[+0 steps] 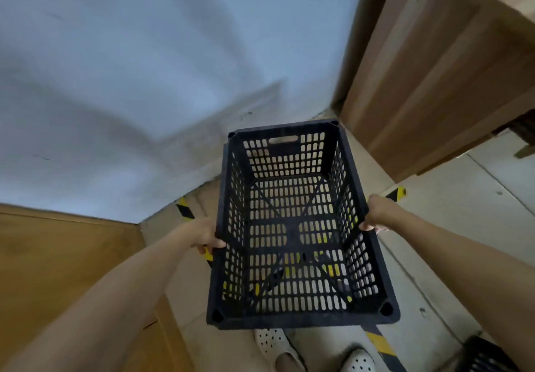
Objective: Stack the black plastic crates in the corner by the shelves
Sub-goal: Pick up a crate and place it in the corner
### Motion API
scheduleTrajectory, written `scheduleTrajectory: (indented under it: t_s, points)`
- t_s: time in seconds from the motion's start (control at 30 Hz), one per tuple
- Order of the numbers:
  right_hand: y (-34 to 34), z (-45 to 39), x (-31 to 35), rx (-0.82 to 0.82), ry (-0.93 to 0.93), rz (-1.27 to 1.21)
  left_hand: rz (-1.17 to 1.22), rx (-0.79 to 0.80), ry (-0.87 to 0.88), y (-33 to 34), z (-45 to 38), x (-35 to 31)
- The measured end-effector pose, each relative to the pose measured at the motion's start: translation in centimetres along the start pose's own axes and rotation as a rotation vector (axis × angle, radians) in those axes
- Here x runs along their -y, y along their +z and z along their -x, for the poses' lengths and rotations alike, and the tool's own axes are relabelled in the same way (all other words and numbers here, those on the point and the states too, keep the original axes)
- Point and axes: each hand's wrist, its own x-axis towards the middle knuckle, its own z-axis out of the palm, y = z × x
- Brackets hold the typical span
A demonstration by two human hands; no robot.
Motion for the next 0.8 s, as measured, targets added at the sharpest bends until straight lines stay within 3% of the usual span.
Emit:
scheduleTrajectory:
  t_s: [0.37, 0.67, 0.8]
  points:
    - [-3.2, -12.7, 5.1, -0.062, -0.204, 0.309, 0.193, 0.019, -0.216, 1.5, -7.2, -0.5]
    - [-4.6, -22.3, 7.1, -0.16, -0.284, 0.389, 0.404, -0.173, -0.267, 4.3, -16.6, -1.6]
    - [-3.5, -25.3, 7.1, -0.196, -0.265, 0.363, 0.385, -0.256, -0.295, 4.3, -18.7, -2.6]
